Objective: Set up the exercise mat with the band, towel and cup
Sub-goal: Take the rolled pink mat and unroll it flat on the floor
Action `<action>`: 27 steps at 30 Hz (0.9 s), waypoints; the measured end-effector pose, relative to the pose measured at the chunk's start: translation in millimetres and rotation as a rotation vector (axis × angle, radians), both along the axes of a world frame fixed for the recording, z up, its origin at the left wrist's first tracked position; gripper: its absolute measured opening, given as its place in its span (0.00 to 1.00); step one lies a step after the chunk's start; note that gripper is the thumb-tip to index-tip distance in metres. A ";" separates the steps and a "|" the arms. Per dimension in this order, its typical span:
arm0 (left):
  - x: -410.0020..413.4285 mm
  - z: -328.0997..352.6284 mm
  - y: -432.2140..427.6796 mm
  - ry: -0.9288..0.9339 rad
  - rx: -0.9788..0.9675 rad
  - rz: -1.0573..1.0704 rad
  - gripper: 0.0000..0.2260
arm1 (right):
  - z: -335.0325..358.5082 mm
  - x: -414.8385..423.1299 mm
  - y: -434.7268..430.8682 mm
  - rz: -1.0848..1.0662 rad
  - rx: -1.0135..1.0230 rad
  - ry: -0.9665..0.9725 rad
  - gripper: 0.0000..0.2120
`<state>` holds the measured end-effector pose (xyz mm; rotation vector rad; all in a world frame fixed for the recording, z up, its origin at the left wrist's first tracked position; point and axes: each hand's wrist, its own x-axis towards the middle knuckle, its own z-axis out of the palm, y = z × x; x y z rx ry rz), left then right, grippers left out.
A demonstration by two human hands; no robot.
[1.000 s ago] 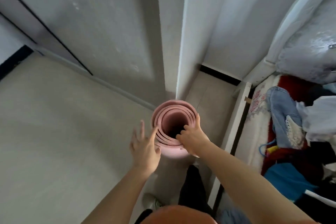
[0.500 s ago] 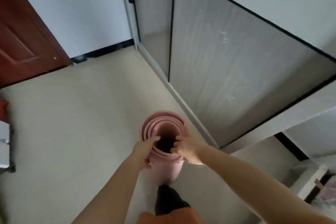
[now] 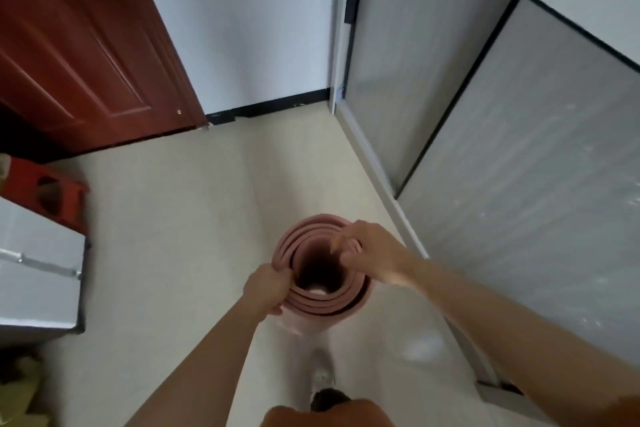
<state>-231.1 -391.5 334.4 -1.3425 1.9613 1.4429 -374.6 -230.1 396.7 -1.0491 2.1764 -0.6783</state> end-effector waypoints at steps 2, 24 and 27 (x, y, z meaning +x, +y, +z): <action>-19.1 8.5 -30.6 0.011 -0.083 -0.065 0.15 | 2.4 -31.3 -40.1 -0.087 0.047 0.130 0.22; -233.6 4.6 -470.9 0.167 -0.370 -0.581 0.14 | -63.8 -151.3 -454.2 -0.392 0.412 0.114 0.09; -274.6 -8.7 -497.8 0.195 -0.350 -0.644 0.14 | -76.6 -174.4 -477.4 -0.469 0.393 0.132 0.10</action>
